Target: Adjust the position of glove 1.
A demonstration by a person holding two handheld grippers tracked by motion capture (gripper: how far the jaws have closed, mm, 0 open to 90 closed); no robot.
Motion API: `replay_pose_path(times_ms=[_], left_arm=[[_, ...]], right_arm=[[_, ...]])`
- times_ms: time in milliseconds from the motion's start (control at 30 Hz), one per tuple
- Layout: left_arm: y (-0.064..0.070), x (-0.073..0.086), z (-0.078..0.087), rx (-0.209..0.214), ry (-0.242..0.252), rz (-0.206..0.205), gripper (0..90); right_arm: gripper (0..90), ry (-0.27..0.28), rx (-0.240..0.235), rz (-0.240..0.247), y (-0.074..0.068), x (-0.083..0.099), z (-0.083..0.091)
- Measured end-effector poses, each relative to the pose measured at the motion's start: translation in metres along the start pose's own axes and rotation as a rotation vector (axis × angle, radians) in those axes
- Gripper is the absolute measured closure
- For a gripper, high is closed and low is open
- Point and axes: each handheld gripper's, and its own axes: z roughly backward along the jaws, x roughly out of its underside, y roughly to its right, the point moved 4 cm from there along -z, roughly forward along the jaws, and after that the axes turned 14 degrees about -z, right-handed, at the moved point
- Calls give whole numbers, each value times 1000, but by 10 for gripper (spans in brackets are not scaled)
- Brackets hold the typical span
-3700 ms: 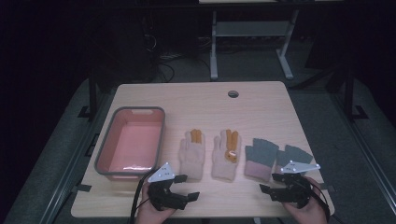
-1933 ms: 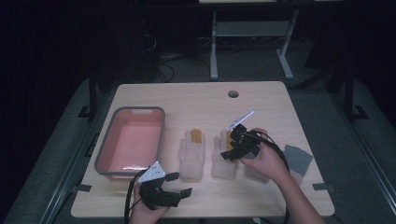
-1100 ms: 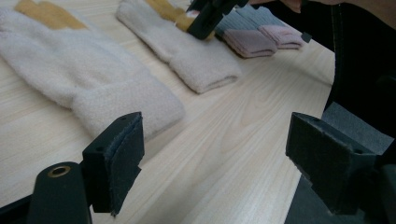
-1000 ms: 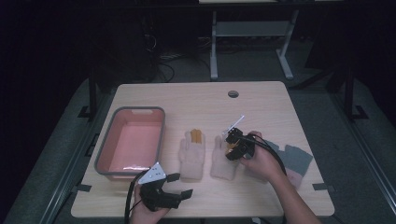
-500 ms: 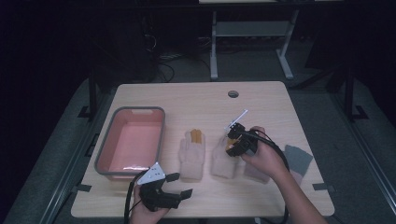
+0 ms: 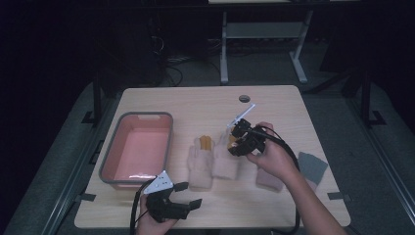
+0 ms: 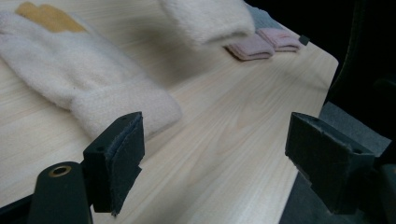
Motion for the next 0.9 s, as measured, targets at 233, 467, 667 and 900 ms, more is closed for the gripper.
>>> replay_pose_path(times_ms=[233,467,667,900], left_arm=[[0,0,4,-12,4,-1,201],[0,-1,3,-15,3,-2,202],[1,-1,3,-14,7,6,201],[0,0,3,-12,-2,8,201]], right_arm=[[633,-3,-27,59,-24,-18,-19],[632,-21,-48,87,-36,-26,-33],[631,-38,-61,111,-46,-33,-48],[628,-64,-71,117,-51,-34,-65]])
